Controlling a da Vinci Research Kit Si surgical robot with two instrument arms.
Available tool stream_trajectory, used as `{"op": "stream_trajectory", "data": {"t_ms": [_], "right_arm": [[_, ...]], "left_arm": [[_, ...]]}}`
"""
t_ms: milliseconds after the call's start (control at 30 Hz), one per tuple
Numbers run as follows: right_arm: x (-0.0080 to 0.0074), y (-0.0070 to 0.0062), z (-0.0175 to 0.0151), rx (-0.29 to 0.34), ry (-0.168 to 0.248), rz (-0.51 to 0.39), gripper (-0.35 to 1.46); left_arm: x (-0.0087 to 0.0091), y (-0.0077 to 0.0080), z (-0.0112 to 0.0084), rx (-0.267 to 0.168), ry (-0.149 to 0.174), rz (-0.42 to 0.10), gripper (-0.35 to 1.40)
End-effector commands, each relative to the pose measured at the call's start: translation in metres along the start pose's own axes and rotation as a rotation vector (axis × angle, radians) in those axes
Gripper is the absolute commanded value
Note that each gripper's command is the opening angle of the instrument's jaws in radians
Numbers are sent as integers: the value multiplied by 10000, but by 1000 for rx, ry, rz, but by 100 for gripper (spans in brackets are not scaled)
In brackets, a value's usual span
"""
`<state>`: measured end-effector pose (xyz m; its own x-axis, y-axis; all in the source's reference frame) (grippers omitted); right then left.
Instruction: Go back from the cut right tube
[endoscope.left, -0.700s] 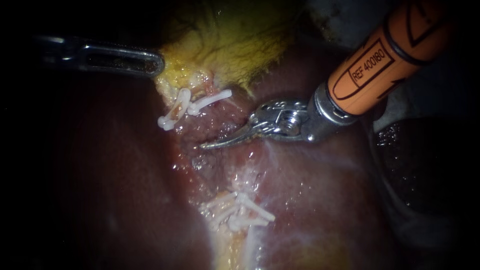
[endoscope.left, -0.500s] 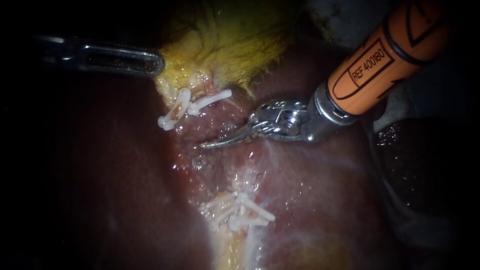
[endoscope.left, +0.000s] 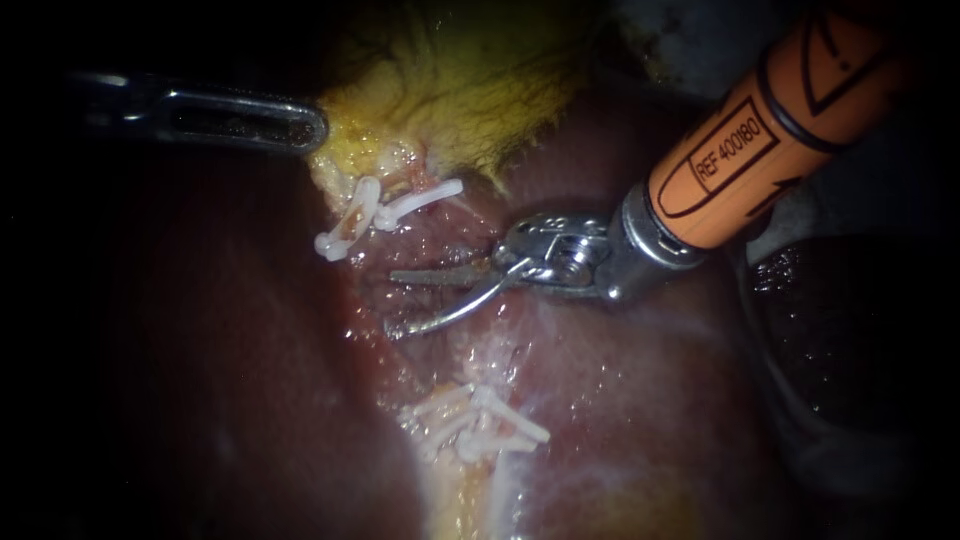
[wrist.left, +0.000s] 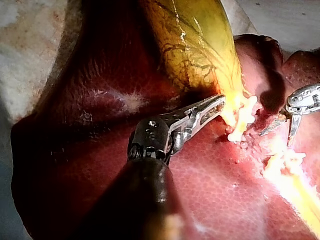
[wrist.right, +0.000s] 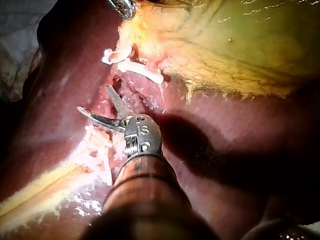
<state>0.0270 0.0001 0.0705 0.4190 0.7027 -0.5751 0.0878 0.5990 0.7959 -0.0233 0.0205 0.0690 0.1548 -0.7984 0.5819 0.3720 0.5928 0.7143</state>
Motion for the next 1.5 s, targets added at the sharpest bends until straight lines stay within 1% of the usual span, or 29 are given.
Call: {"op": "stream_trajectory", "data": {"t_ms": [33, 67, 133, 167, 200, 233, 300, 400, 500, 533, 600, 633, 700, 733, 800, 833, 867, 933, 967, 1067, 1167, 1267, 1400, 1500], "right_arm": [[-1, -1, -2, -27, 11, 7, 140], [-2, -3, -4, -56, 22, -8, 143], [-6, -12, -10, -141, 46, -80, 143], [-8, -17, -13, -181, 56, -101, 143], [-11, -25, -17, -238, 66, -135, 143], [-14, -31, -21, -274, 70, -155, 143], [-19, -45, -31, -332, 69, -208, 143], [-24, -61, -48, -394, 63, -273, 143], [-26, -73, -65, -447, 41, -318, 143], [-26, -76, -74, -462, 23, -335, 143], [-24, -81, -87, -479, -22, -355, 143], [-22, -83, -95, -486, -63, -369, 143], [-18, -86, -107, -498, -127, -373, 143], [-15, -88, -114, -505, -176, -384, 143], [-10, -90, -122, -520, -243, -394, 143], [-7, -91, -127, -529, -282, -400, 143], [-5, -92, -129, -535, -307, -401, 143], [-3, -94, -133, -551, -342, -396, 143], [-2, -95, -134, -556, -353, -394, 143], [-2, -97, -134, -555, -367, -398, 143], [-3, -97, -134, -535, -365, -396, 143], [-3, -97, -134, -534, -367, -402, 143], [-4, -97, -135, -533, -367, -403, 143], [-4, -97, -136, -532, -367, -403, 143]], "left_arm": [[0, 0, 0, 0, 0, 0, -35], [0, 0, 0, 1, 0, 0, -35], [0, 1, 0, 1, 0, 0, -35], [0, 1, 0, 1, 0, 0, -35], [0, 1, 0, 1, 0, 0, -35], [0, 1, 0, 1, 0, 0, -35], [0, 1, 0, 1, 0, 0, -35], [1, 2, 1, 1, 0, 1, -35], [1, 2, 1, 1, 0, 1, -35], [1, 2, 1, 1, 0, 1, -35], [1, 2, 1, 1, 0, 1, -35], [1, 2, 1, 1, 0, 1, -35], [1, 2, 1, 1, 0, 1, -35], [1, 2, 1, 1, 0, 1, -35], [1, 2, 0, 1, 0, 1, -35], [1, 2, 0, 1, 0, 1, -35], [1, 2, 0, 1, 0, 1, -35], [1, 2, 1, 1, 0, 1, -35], [1, 2, 1, 1, 0, 1, -35], [2, 3, 1, 1, 0, 1, -35], [3, 4, 2, 1, 0, 2, -35], [7, 6, 7, -2, -1, 4, -35], [16, 10, 21, -12, -6, 10, -35], [23, 13, 34, -7, -6, 14, -35]]}}
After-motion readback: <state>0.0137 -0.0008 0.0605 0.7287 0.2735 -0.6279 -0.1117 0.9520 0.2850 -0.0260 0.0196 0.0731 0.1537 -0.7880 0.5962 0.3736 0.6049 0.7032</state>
